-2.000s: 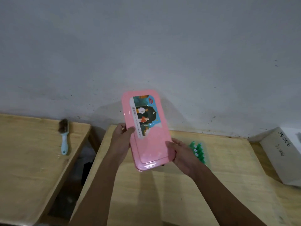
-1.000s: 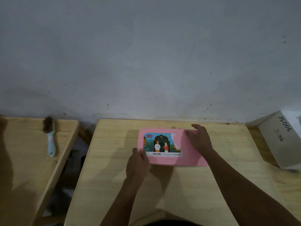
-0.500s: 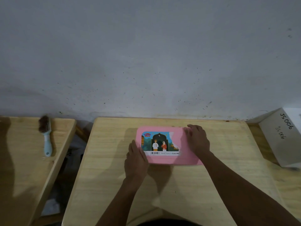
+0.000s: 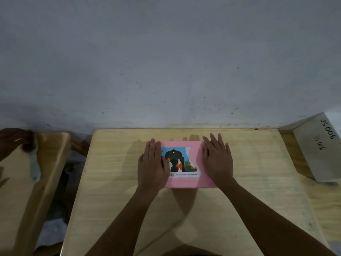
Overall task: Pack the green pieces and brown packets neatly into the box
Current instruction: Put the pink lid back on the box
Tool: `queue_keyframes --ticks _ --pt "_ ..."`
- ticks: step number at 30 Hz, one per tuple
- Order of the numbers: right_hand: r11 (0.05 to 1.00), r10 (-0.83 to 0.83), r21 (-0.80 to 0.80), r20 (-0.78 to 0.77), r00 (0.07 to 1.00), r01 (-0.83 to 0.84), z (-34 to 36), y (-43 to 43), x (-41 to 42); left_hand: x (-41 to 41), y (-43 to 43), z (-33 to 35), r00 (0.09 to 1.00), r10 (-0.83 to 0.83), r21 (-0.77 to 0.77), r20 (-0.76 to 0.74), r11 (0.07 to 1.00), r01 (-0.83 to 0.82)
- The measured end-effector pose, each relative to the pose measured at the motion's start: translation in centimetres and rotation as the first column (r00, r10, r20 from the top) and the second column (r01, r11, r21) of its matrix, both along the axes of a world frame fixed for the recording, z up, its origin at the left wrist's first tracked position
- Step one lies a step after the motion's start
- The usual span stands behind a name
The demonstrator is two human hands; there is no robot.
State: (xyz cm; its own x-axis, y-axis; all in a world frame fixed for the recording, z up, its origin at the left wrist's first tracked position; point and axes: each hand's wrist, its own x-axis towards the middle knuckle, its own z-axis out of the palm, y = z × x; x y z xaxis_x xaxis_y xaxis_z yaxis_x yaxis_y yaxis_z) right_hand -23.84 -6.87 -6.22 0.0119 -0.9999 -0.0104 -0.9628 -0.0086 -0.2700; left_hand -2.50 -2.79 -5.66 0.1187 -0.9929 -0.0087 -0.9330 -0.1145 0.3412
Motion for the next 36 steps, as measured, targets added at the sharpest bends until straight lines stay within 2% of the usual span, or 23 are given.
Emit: queue_keyframes --ticks 5,8,14,17,19,21,23,24,25,28,31,36 --pt "0.999 -0.021 -0.044 -0.004 1.0 0.021 -0.7 0.1 0.0 0.0 -0.1 -0.3 1.0 -0.012 0.003 0.004 1.0 0.012" --pt "1.0 -0.003 -0.025 -0.023 1.0 0.003 -0.9 -0.2 0.0 0.0 -0.2 -0.4 0.997 -0.048 0.034 0.055 0.998 0.046" --pt "0.998 0.053 0.036 0.023 0.998 -0.054 -0.4 -0.4 -0.6 0.3 -0.2 -0.7 0.996 -0.054 0.017 0.064 0.998 0.053" --pt "0.995 0.063 0.074 0.12 0.991 -0.073 0.0 -0.4 -1.0 0.5 0.0 -0.5 0.999 -0.046 -0.021 -0.014 0.999 0.046" --pt "0.996 -0.025 0.085 0.243 0.97 0.004 0.4 0.0 -1.4 0.6 0.1 -0.2 0.986 0.028 -0.078 -0.163 0.996 -0.042" --pt "0.974 -0.223 0.123 0.405 0.887 0.19 0.3 1.4 -2.1 0.8 0.6 0.3 0.921 0.192 -0.071 -0.338 0.971 -0.228" --pt "0.921 -0.386 0.21 0.605 0.696 0.329 0.1 3.7 -2.6 1.2 1.7 0.4 0.776 0.372 0.062 -0.51 0.915 -0.398" --pt "0.902 -0.424 0.257 0.687 0.59 0.348 0.0 4.8 -2.8 1.5 2.3 0.2 0.712 0.428 0.139 -0.557 0.893 -0.428" --pt "0.896 -0.434 0.293 0.74 0.514 0.334 0.1 5.7 -3.0 1.6 2.9 0.2 0.685 0.452 0.193 -0.572 0.885 -0.423" --pt "0.907 -0.412 0.314 0.797 0.442 0.28 0.6 6.4 -3.2 2.1 3.4 0.3 0.629 0.493 0.298 -0.601 0.868 -0.397" --pt "0.899 -0.419 0.315 0.819 0.392 0.304 1.0 5.4 -3.2 1.7 2.4 1.4 0.567 0.517 0.365 -0.641 0.855 -0.367" --pt "0.87 -0.461 0.354 0.831 0.312 0.342 1.7 2.7 -4.1 0.5 -0.5 2.7 0.538 0.496 0.361 -0.681 0.867 -0.344"
